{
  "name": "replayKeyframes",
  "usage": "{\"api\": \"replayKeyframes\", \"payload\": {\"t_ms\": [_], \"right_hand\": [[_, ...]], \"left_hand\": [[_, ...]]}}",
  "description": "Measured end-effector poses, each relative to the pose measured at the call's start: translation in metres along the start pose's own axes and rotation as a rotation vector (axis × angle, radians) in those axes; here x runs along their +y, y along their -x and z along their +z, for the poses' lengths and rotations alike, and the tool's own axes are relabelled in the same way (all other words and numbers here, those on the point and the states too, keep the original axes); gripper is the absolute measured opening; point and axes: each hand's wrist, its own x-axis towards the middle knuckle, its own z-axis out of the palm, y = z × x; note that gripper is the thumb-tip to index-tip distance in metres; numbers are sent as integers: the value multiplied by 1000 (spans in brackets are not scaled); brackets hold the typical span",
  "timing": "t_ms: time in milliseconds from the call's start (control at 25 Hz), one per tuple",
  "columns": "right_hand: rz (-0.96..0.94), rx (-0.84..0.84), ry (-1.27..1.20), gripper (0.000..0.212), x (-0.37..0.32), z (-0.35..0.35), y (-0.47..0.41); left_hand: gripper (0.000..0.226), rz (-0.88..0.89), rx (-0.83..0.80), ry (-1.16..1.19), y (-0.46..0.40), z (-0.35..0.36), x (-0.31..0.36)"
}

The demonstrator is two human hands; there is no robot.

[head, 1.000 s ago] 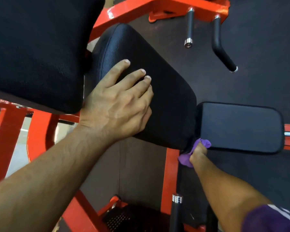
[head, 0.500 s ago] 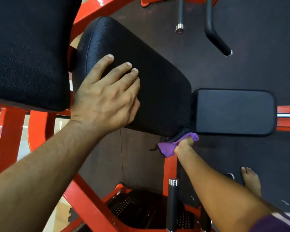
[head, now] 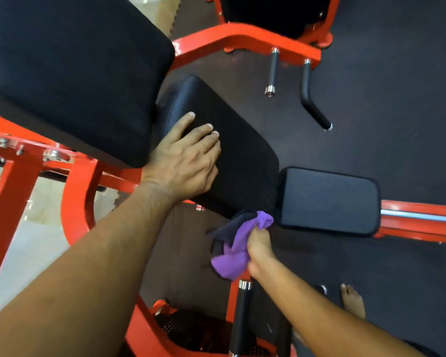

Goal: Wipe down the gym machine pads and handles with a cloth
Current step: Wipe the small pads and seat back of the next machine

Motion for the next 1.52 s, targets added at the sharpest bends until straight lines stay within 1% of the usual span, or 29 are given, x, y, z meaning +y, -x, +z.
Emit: {"api": "replayKeyframes", "payload": {"t_ms": [40, 80, 160, 200, 240, 280, 320, 400, 440, 480, 520, 560, 600, 640, 720, 760, 800, 880, 920, 960, 1000, 1080, 1160, 1240, 1280, 1320, 1400, 1480, 1520], "right_hand": [[-115, -28, 40, 14, -14, -13, 12], [-176, -37, 136, 18, -32, -26, 18], [-283, -24, 338, 10, -79, -47, 28], [-377, -28, 408, 9, -108, -51, 32], [-501, -54, 491, 15, -141, -51, 35], [-656, -117, 582, 24, -176, -44, 38], [-806, -208, 662, 28, -210, -32, 42], [-1037, -336, 855, 21, -274, 12, 35], [-1153, -366, 970, 24, -302, 42, 27], [-1271, -440, 1082, 31, -320, 72, 15], [-1303, -542, 1151, 31, -329, 103, 3], [-1261, -661, 1190, 27, -328, 129, -8], [-1203, -770, 1194, 28, -323, 149, -10], [-1168, -837, 1179, 37, -313, 162, -16], [-1151, -840, 1124, 52, -298, 163, -26], [-1104, -826, 1098, 53, -298, 160, -36], [-1013, -790, 1104, 51, -300, 153, -45], [-790, -730, 1232, 37, -302, 136, -71], [-687, -708, 1256, 30, -303, 131, -79], [-613, -702, 1234, 29, -303, 128, -84], [-582, -706, 1198, 30, -303, 129, -81], [-631, -739, 1120, 36, -307, 142, -60], [-736, -806, 1077, 42, -311, 161, -31], [-847, -854, 1057, 56, -311, 163, -25], [-878, -868, 1065, 58, -310, 156, -31], [-864, -868, 1095, 53, -310, 146, -40], [-767, -832, 1212, 43, -312, 124, -63], [-662, -818, 1280, 40, -318, 108, -75], [-676, -827, 1284, 37, -323, 106, -73]], "left_hand": [[49, -38, -1, -15, -1, -4, 1], [53, -89, -8, -17, -3, -8, 2], [63, -182, -25, -1, -8, -16, 5], [66, -216, -36, 15, -8, -19, 7], [68, -236, -41, 29, -10, -21, 7], [70, -242, -40, 41, -11, -22, 8], [69, -248, -41, 53, -12, -22, 8], [64, -265, -28, 71, -12, -21, 8], [59, -282, -8, 76, -12, -18, 8], [55, -301, 20, 85, -11, -16, 9], [52, -310, 43, 94, -9, -13, 10], [52, -311, 58, 107, -9, -11, 11], [54, -318, 76, 111, -9, -10, 12], [57, -336, 83, 101, -9, -9, 11], [63, -367, 67, 67, -9, -9, 11], [65, -374, 56, 49, -10, -8, 11], [66, -376, 52, 36, -10, -8, 11], [66, -369, 51, 23, -9, -6, 12], [65, -364, 49, 8, -8, -6, 12], [65, -366, 47, -6, -9, -6, 11], [65, -375, 47, -13, -10, -6, 11], [66, -384, 48, -17, -11, -9, 14], [67, -378, 28, -24, -10, -10, 14], [68, -381, 31, -23, -9, -9, 14], [68, -382, 36, -19, -9, -9, 16], [68, -386, 36, -16, -9, -9, 16], [67, -393, 33, -9, -10, -11, 15], [65, -387, 39, -13, -10, -10, 15], [65, -387, 30, -27, -9, -10, 15]]}}
